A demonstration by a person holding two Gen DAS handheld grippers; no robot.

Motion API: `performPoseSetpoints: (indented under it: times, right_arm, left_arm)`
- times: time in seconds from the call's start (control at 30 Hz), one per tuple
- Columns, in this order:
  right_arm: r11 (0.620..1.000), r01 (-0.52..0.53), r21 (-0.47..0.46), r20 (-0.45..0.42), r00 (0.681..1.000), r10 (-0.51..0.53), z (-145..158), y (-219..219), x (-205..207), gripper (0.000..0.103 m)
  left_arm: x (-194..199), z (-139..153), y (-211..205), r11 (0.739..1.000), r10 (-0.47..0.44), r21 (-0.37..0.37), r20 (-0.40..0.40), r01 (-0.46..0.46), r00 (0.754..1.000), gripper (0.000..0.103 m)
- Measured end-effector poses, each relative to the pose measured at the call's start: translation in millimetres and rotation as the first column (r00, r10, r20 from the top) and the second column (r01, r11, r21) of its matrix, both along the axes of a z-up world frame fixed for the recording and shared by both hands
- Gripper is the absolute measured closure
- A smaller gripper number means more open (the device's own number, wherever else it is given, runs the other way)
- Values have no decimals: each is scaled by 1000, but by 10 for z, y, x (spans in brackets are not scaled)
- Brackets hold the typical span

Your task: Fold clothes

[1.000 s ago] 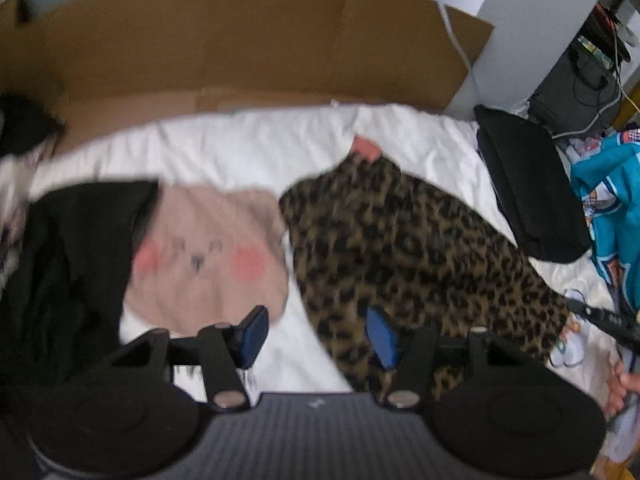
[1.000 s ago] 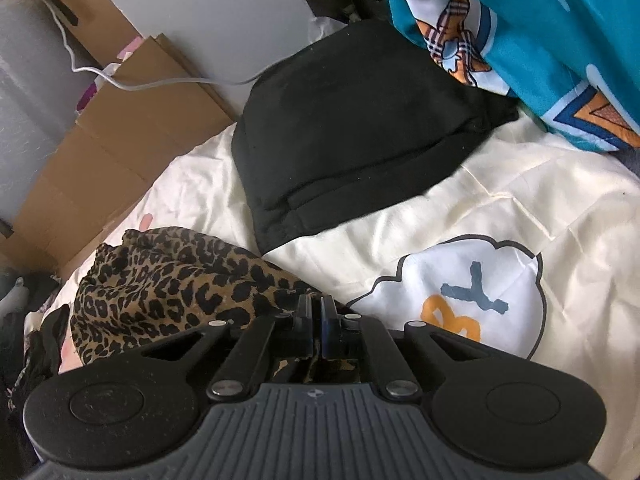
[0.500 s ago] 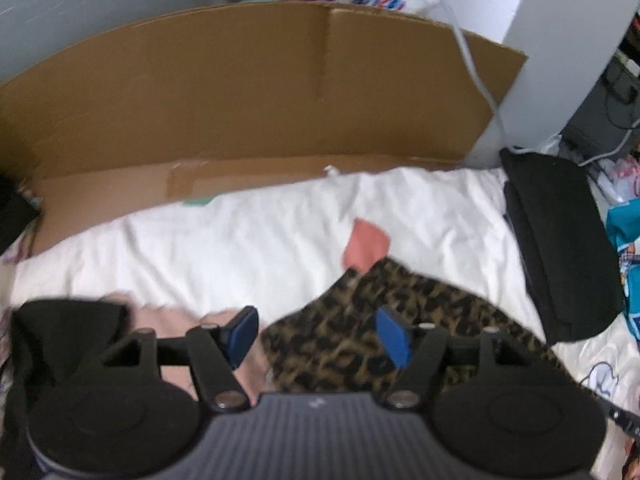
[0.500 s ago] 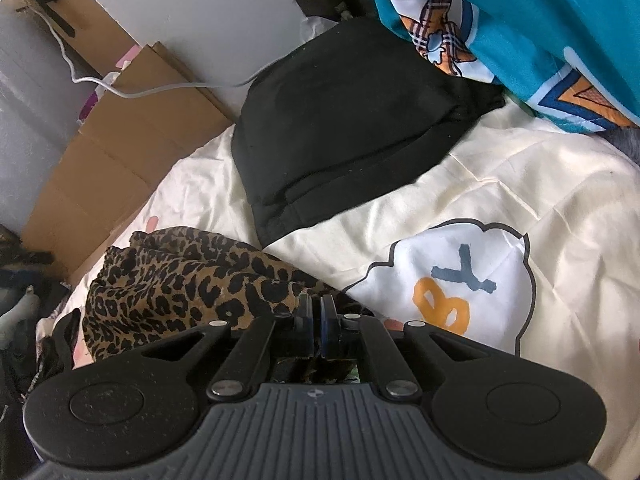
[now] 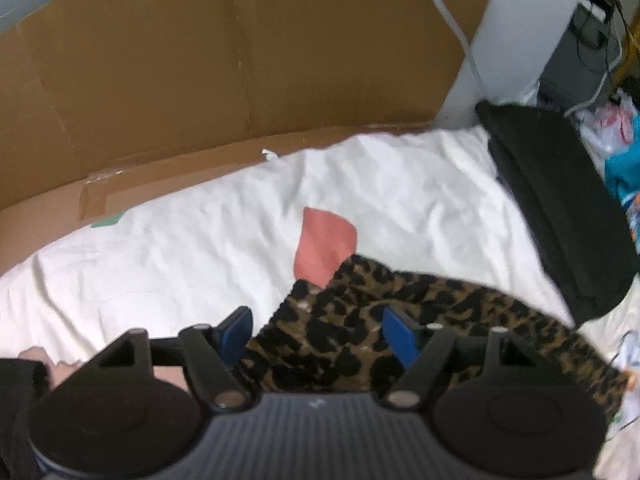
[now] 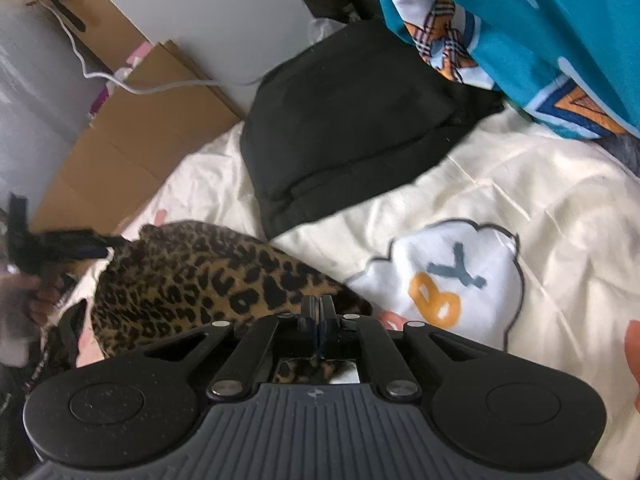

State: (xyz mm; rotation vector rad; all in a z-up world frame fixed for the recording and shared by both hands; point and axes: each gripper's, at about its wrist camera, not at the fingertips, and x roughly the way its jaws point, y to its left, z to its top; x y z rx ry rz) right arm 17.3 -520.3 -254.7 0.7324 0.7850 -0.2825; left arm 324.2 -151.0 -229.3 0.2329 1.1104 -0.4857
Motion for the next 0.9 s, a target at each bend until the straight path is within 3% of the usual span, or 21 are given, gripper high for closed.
performPoseSetpoints:
  times: [0.03,0.1,0.13,0.47,0.53,0.6,0.67,0.9]
  right_arm:
    - [1000,2,1,5,1000,-2,11,-13,24,89]
    - [1000,12,-2,10,1000,-12,14,-41,75,58]
    - [1000,17,-3,14,1000,-17,5,-54,95,52]
    - [999,-16,-34,-24,1000,15,-163,21,279,52]
    - [998,-32,-46,-38,999,31,-197,67,289,54]
    - [996,-50,-67,-58,997,46,-225,117,294,68]
    - [993,-61,-100,-80,995,53,-232,153,292,99]
    - [987,-75,-140,-35,997,71,-99,167,204,103]
  left_arm:
    - [-71,-5,28,1000,-12,5,-1,12,1000,28]
    - [-193,-14,75,999,-32,14,-1,32,999,28]
    - [-226,-18,84,999,-38,17,4,38,999,27]
    - [-381,-77,71,997,-71,32,47,69,996,25]
    - [-432,-109,64,993,-108,53,65,105,992,28]
    - [-484,-122,84,990,-133,54,86,129,987,35]
    - [-523,-116,105,989,-145,43,105,141,984,43]
    - [-705,70,158,981,-185,90,215,169,959,47]
